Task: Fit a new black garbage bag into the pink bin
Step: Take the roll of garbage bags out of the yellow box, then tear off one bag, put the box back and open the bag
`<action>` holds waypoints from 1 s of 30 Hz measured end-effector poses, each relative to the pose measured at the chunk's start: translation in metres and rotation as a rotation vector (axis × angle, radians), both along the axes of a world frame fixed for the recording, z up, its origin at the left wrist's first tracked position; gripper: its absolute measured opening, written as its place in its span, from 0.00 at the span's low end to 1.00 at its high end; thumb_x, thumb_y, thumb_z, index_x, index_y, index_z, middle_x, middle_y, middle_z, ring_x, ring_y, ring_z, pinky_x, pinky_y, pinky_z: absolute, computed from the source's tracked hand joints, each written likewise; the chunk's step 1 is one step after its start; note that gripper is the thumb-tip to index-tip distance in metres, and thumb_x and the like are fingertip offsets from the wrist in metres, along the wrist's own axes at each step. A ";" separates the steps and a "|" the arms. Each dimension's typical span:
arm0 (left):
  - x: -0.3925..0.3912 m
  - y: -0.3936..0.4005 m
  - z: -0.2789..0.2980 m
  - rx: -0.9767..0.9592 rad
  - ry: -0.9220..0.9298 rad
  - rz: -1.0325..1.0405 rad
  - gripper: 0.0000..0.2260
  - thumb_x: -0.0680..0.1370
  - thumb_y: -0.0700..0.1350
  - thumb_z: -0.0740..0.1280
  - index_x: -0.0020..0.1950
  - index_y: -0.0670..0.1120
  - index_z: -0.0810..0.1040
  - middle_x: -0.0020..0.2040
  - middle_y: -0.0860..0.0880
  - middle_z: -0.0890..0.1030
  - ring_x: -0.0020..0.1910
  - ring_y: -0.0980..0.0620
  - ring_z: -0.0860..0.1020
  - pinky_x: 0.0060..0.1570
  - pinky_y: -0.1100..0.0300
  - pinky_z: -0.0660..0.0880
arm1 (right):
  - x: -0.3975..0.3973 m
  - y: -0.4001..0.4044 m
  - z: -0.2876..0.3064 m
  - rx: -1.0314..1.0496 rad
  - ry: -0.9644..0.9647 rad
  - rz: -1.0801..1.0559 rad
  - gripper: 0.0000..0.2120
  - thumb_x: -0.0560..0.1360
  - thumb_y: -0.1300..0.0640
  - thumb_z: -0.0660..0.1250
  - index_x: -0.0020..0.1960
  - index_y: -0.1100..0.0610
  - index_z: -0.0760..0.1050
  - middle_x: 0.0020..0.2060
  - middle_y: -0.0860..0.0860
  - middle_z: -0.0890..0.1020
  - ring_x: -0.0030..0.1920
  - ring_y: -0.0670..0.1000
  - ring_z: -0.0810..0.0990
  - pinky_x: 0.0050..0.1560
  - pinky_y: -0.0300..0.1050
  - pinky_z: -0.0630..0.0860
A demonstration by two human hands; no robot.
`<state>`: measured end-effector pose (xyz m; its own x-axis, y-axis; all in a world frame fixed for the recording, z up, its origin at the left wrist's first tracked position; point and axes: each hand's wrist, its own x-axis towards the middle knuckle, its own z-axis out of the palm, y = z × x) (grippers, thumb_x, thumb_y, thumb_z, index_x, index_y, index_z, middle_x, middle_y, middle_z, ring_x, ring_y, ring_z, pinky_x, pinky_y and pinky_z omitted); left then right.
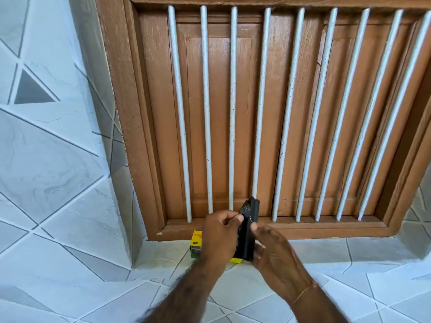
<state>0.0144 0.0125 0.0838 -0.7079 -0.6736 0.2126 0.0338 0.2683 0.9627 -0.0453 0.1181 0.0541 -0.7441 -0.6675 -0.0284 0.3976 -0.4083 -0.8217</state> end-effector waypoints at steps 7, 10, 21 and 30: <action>0.000 -0.016 0.011 0.053 0.018 -0.026 0.08 0.77 0.39 0.66 0.42 0.45 0.84 0.39 0.47 0.86 0.36 0.55 0.80 0.36 0.67 0.76 | 0.007 -0.010 0.002 0.049 -0.211 0.020 0.18 0.62 0.60 0.73 0.51 0.61 0.80 0.41 0.58 0.87 0.44 0.57 0.83 0.38 0.48 0.82; 0.006 -0.039 0.014 0.138 0.003 -0.136 0.09 0.78 0.35 0.64 0.46 0.43 0.83 0.40 0.50 0.86 0.39 0.55 0.81 0.40 0.65 0.77 | -0.001 -0.007 0.003 0.036 -0.240 0.027 0.19 0.63 0.63 0.72 0.54 0.63 0.80 0.45 0.60 0.86 0.40 0.57 0.86 0.36 0.47 0.83; 0.057 -0.089 0.037 0.229 0.008 -0.089 0.10 0.80 0.38 0.61 0.48 0.46 0.82 0.44 0.49 0.85 0.46 0.49 0.81 0.45 0.56 0.77 | -0.001 0.015 0.014 0.022 -0.223 -0.027 0.19 0.68 0.68 0.67 0.59 0.64 0.78 0.52 0.61 0.85 0.49 0.59 0.85 0.47 0.50 0.82; 0.122 -0.085 0.042 0.195 0.085 0.218 0.08 0.79 0.38 0.63 0.49 0.44 0.81 0.49 0.45 0.83 0.48 0.45 0.79 0.48 0.55 0.75 | 0.011 0.067 0.027 0.199 -0.113 0.062 0.21 0.66 0.68 0.70 0.60 0.66 0.78 0.56 0.64 0.82 0.58 0.64 0.80 0.60 0.59 0.76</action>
<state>0.1359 -0.0724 0.1261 -0.5272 -0.8418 0.1161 0.0780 0.0880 0.9931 -0.0347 0.1855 0.0815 -0.6868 -0.6845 -0.2447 0.5109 -0.2151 -0.8323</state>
